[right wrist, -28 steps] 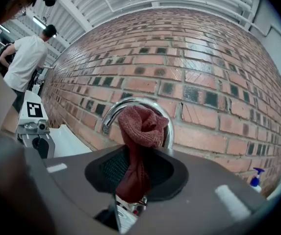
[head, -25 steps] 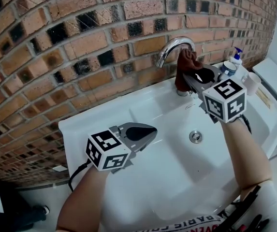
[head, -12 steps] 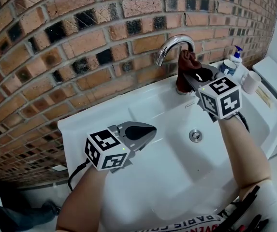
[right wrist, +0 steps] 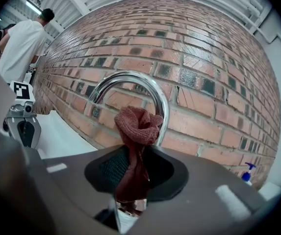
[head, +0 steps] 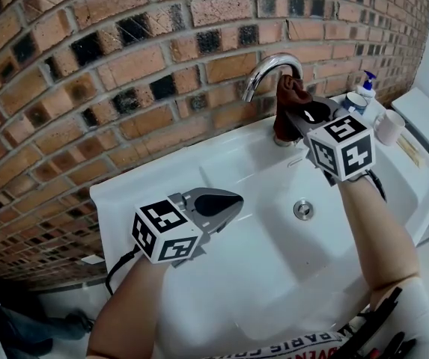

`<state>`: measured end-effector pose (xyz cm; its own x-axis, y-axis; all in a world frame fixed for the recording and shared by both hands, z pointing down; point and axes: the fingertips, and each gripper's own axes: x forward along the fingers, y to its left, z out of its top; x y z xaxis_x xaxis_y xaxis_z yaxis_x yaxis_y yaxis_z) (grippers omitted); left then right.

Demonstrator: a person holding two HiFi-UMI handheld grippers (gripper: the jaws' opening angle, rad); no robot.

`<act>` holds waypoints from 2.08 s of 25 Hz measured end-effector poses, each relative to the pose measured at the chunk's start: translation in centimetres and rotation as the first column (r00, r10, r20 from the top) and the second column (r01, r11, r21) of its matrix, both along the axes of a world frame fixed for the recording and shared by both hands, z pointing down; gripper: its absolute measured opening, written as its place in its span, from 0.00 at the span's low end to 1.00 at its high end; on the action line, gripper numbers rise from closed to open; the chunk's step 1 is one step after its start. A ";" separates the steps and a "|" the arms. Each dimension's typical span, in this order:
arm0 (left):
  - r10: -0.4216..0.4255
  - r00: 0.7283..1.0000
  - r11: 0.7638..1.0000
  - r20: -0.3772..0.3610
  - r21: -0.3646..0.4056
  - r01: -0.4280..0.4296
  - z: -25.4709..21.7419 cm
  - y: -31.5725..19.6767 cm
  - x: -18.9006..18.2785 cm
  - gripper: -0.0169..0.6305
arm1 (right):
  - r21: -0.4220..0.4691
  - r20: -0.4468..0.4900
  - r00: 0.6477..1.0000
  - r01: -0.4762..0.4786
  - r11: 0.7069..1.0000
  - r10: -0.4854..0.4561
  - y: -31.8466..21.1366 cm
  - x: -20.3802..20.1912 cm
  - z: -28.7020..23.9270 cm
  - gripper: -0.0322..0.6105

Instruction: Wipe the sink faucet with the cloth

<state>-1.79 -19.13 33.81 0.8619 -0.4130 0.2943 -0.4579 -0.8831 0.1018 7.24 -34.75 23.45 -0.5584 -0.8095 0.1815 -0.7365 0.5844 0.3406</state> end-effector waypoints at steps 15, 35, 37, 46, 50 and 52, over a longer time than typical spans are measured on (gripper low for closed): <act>0.002 1.000 1.000 -0.001 0.000 -0.002 0.0 0.0 0.0 0.03 | 0.079 0.034 0.998 0.050 0.996 -0.052 1.8 -2.5 -4.5 0.19; 0.001 1.000 1.000 0.000 -0.001 -0.001 0.0 0.1 0.0 0.03 | 0.066 -0.053 0.984 0.172 0.983 -0.168 4.8 -6.9 -1.9 0.19; 0.001 1.000 1.000 0.000 -0.001 -0.001 0.0 0.1 0.0 0.03 | 0.068 -0.055 0.985 0.170 0.983 -0.166 4.8 -6.8 -1.9 0.19; 0.001 1.000 1.000 0.000 -0.002 -0.001 0.0 0.0 0.0 0.03 | 0.069 -0.015 0.985 0.172 0.983 -0.172 6.9 -5.6 -2.6 0.19; 0.000 1.000 1.000 0.002 -0.001 0.000 0.0 0.0 0.0 0.03 | 0.023 -0.002 0.975 0.223 0.975 -0.223 9.7 -5.9 -1.9 0.19; 0.002 1.000 1.000 0.002 -0.002 -0.002 0.1 0.1 0.0 0.03 | -0.014 -0.005 0.970 0.241 0.970 -0.241 10.9 -5.9 -1.0 0.19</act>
